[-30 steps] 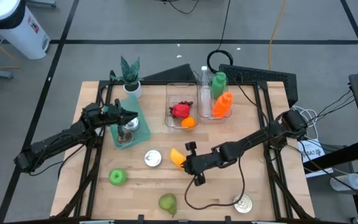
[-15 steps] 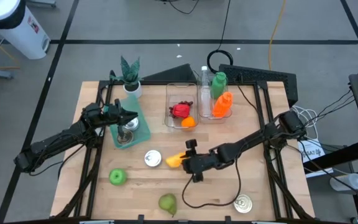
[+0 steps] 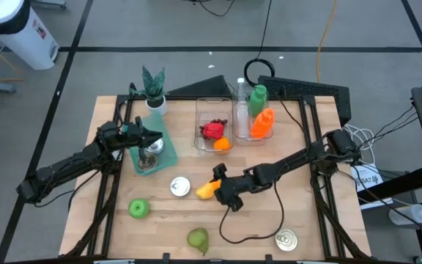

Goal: Pick & Place Food Item
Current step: Put the mango into the left transparent bin

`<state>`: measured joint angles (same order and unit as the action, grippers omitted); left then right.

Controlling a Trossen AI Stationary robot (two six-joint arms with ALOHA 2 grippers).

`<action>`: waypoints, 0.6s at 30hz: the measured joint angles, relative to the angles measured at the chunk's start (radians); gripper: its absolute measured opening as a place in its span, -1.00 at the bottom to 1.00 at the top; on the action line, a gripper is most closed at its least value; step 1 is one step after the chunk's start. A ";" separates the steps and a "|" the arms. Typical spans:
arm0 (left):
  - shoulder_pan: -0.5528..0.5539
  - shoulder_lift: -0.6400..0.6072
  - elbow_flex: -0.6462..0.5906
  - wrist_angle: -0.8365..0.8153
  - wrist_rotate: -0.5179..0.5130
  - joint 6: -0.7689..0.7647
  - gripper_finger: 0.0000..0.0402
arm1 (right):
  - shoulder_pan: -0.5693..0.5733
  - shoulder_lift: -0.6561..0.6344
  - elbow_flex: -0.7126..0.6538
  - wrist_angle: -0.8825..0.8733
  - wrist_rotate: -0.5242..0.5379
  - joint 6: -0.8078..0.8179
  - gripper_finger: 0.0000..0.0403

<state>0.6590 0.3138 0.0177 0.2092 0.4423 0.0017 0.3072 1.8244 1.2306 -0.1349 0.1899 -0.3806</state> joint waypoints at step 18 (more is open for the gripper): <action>0.000 0.000 0.000 -0.005 0.000 0.016 -0.75 | -0.105 0.137 0.002 0.124 -0.056 -0.076 0.64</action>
<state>0.6589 0.3138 0.0177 0.2043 0.4424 0.0174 0.2020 1.9609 1.2326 -0.0110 0.1342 -0.4566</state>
